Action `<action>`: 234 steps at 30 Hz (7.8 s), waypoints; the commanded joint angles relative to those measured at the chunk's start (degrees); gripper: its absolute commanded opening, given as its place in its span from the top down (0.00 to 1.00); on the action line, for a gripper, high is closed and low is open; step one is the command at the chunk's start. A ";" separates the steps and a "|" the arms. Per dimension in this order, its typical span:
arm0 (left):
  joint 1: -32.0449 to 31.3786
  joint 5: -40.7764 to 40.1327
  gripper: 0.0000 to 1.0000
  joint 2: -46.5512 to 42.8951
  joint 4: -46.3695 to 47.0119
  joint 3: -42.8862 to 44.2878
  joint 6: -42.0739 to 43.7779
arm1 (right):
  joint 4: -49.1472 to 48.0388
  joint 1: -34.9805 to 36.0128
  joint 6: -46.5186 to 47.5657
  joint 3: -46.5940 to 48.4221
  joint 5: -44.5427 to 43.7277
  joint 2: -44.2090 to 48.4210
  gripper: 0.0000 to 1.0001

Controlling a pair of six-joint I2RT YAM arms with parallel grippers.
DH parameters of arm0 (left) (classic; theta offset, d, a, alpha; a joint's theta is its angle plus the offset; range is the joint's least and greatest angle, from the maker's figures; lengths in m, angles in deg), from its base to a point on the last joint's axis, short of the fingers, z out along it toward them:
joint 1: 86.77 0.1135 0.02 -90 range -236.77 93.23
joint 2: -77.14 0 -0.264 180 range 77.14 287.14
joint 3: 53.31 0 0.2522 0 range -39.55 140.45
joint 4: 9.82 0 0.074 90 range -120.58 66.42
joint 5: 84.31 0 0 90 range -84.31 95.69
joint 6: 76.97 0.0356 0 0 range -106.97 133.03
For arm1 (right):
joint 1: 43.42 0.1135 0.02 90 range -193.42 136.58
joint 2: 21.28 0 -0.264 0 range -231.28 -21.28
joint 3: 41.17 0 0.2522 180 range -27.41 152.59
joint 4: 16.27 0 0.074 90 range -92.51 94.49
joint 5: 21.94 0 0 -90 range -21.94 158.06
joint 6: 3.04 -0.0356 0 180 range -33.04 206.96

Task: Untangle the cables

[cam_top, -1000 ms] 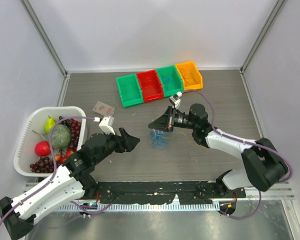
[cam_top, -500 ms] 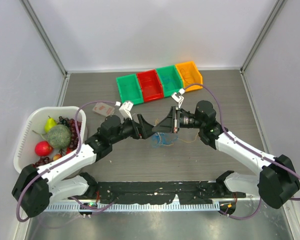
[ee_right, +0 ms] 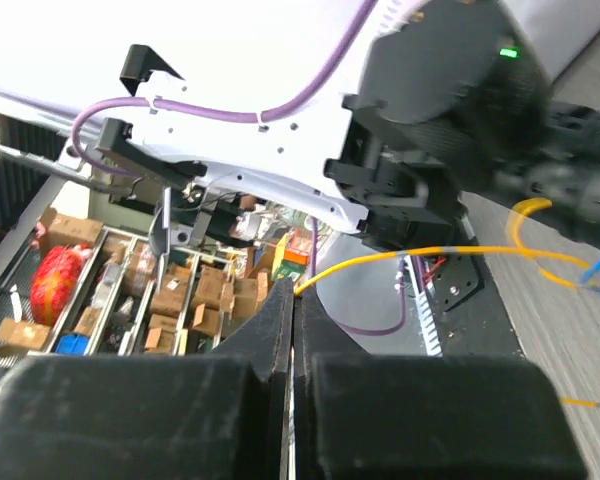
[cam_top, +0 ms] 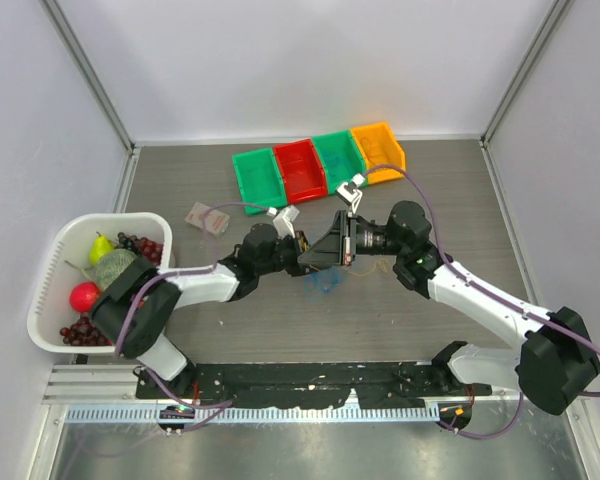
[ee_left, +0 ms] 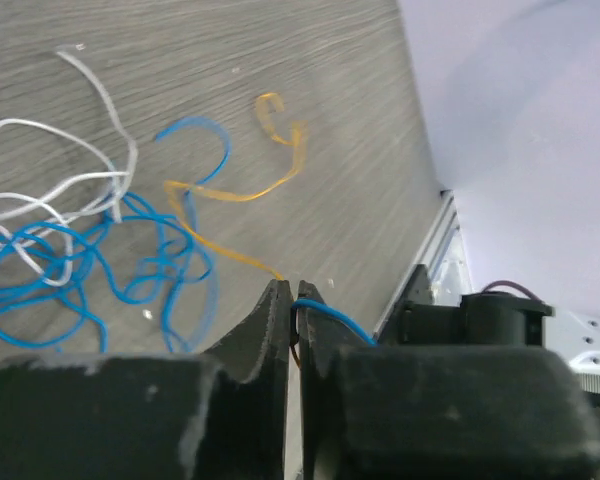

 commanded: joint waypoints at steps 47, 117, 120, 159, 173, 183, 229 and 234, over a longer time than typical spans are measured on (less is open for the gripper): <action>4.76 -13.47 0.83 1.20 -5.62 -9.68 1.22 | 51.68 -14.39 35.37 53.96 -28.62 -2.85 1.00; 2.04 -1.33 0.12 -36.32 -35.78 5.52 18.70 | 56.34 -25.31 38.20 15.12 -62.25 -7.78 0.99; 1.95 0.77 0.09 -38.35 -28.42 5.27 22.92 | 57.85 -21.43 41.17 17.59 -52.78 -4.07 0.99; -10.71 -9.58 0.10 -11.64 -31.38 27.86 35.25 | 55.05 -2.26 25.06 29.29 -42.38 9.38 0.99; -10.62 -15.74 1.00 -11.54 -26.10 24.25 27.60 | 46.69 -0.77 12.80 21.81 -43.09 11.58 0.98; -8.87 -20.14 1.00 -15.85 -34.17 21.96 15.39 | 59.70 -0.77 38.34 21.39 -50.03 12.72 0.31; -4.64 -40.00 1.00 -22.18 -52.21 22.75 -12.22 | 15.05 23.49 38.29 7.66 -42.82 -0.45 0.48; -4.65 -39.65 1.00 -22.71 -51.85 21.96 -13.89 | 19.34 24.55 42.15 9.07 -45.54 -0.64 0.47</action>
